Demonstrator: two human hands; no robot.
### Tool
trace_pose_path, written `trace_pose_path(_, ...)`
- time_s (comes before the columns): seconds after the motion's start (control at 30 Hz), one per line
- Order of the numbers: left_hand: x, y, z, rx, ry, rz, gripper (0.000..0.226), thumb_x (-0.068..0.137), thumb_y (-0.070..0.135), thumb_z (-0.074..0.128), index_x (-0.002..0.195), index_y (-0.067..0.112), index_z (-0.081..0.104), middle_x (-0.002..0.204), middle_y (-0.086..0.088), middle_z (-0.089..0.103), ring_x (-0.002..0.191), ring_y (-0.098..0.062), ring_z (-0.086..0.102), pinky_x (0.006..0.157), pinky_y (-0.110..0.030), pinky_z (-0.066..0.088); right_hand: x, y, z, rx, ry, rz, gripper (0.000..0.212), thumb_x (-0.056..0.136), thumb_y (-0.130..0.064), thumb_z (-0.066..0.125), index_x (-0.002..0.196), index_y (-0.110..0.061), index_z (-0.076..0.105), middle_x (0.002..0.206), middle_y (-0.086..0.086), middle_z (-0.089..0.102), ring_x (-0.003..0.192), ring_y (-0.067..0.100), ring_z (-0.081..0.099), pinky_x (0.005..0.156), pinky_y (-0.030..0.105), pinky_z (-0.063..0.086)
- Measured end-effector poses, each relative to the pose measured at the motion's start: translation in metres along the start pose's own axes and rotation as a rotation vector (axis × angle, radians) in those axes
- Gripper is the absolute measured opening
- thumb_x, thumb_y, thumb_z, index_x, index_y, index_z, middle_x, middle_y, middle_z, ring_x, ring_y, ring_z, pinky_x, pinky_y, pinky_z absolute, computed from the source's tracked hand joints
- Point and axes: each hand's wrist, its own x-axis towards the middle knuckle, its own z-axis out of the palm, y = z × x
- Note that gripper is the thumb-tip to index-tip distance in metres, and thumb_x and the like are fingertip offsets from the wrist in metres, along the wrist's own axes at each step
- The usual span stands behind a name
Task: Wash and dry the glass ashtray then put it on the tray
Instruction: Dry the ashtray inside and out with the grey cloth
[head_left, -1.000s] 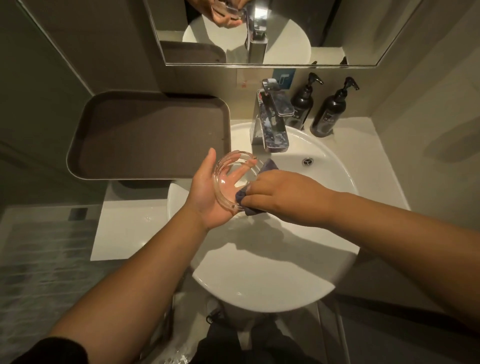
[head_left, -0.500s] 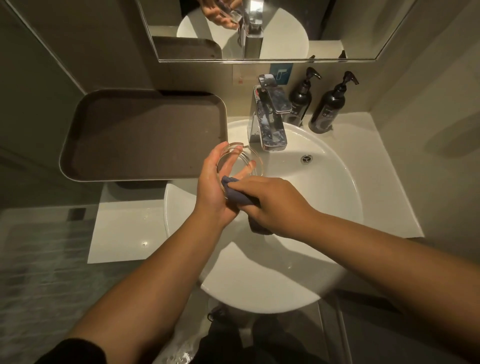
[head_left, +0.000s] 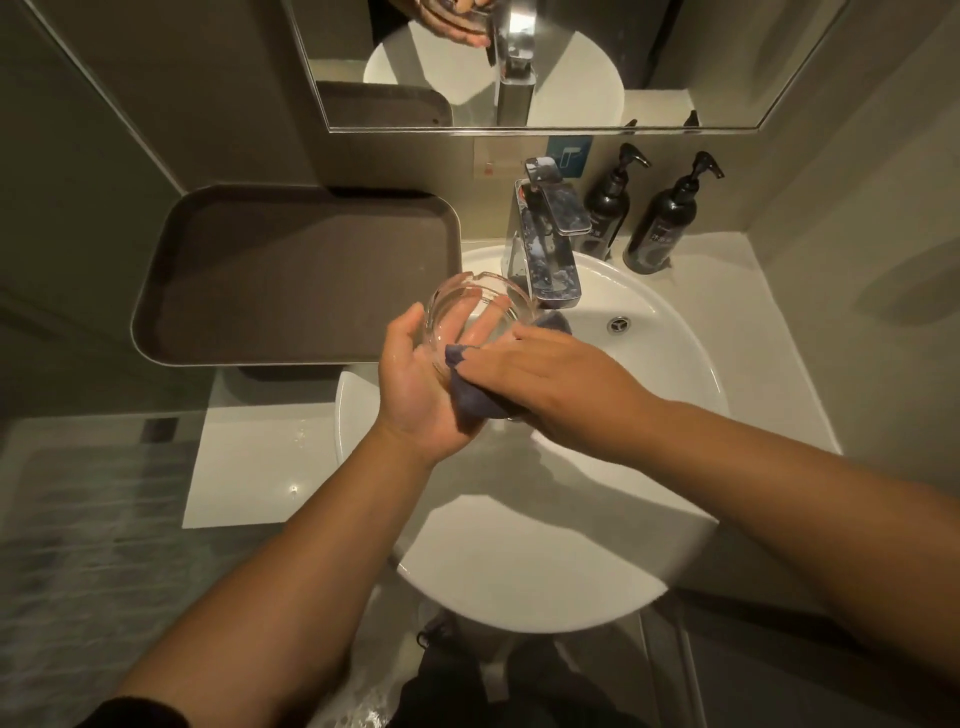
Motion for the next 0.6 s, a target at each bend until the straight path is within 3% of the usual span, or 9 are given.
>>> trace_pose_path(0.07, 0.0, 0.005, -0.008, -0.007, -0.008, -0.05, 0.075, 0.084, 0.064, 0.049, 0.139, 0.013, 0.051, 0.145, -0.015, 0.053, 0.127, -0.044, 0.053, 0.104, -0.06, 0.041, -0.004, 0.005, -0.007, -0.039, -0.053, -0.071, 0.044, 0.081, 0.001, 0.07, 0.124, -0.008, 0.061, 0.125, 0.008, 0.066, 0.101, 0.033, 0.064, 0.09, 0.048, 0.048)
trace_pose_path(0.17, 0.003, 0.009, -0.015, 0.062, 0.015, -0.125, 0.089, 0.083, 0.073, 0.043, 0.137, 0.004, 0.055, 0.143, -0.021, 0.052, 0.133, -0.044, 0.046, 0.117, -0.056, 0.026, -0.008, 0.007, -0.007, -0.033, -0.124, -0.165, 0.043, 0.082, 0.0, 0.071, 0.123, -0.007, 0.064, 0.128, 0.009, 0.064, 0.11, 0.029, 0.064, 0.097, 0.045, 0.047)
trace_pose_path(0.27, 0.005, 0.003, -0.017, 0.059, 0.044, -0.127, 0.068, 0.092, 0.061, 0.041, 0.134, 0.012, 0.059, 0.135, -0.022, 0.059, 0.125, -0.041, 0.055, 0.112, -0.051, 0.036, -0.011, 0.009, -0.002, -0.026, -0.207, -0.167, 0.048, 0.081, 0.0, 0.071, 0.127, -0.009, 0.061, 0.132, 0.01, 0.061, 0.116, 0.03, 0.061, 0.098, 0.046, 0.046)
trace_pose_path(0.37, 0.004, -0.007, -0.017, 0.087, 0.127, -0.061, 0.051, 0.097, 0.052, 0.038, 0.111, 0.019, 0.074, 0.121, -0.017, 0.069, 0.105, -0.038, 0.067, 0.098, -0.047, 0.048, -0.017, 0.002, 0.005, -0.044, -0.217, -0.058, 0.059, 0.076, 0.002, 0.073, 0.132, -0.008, 0.057, 0.134, 0.012, 0.059, 0.114, 0.034, 0.059, 0.095, 0.045, 0.049)
trace_pose_path(0.5, 0.009, -0.02, -0.018, 0.046, 0.212, -0.013, 0.052, 0.091, 0.052, 0.049, 0.126, 0.018, 0.065, 0.132, -0.015, 0.063, 0.113, -0.038, 0.064, 0.102, -0.051, 0.047, -0.021, -0.019, 0.017, 0.019, -0.186, 0.123, 0.064, 0.073, 0.006, 0.067, 0.134, -0.003, 0.051, 0.131, 0.016, 0.057, 0.112, 0.036, 0.056, 0.095, 0.046, 0.047)
trace_pose_path(0.6, 0.011, -0.027, -0.014, 0.051, 0.263, 0.047, 0.042, 0.089, 0.048, 0.054, 0.119, 0.024, 0.07, 0.129, -0.005, 0.066, 0.112, -0.036, 0.065, 0.097, -0.052, 0.05, -0.021, -0.034, 0.019, 0.144, -0.156, 0.241, 0.058, 0.079, 0.003, 0.056, 0.135, -0.005, 0.047, 0.126, 0.011, 0.059, 0.106, 0.029, 0.056, 0.091, 0.032, 0.041)
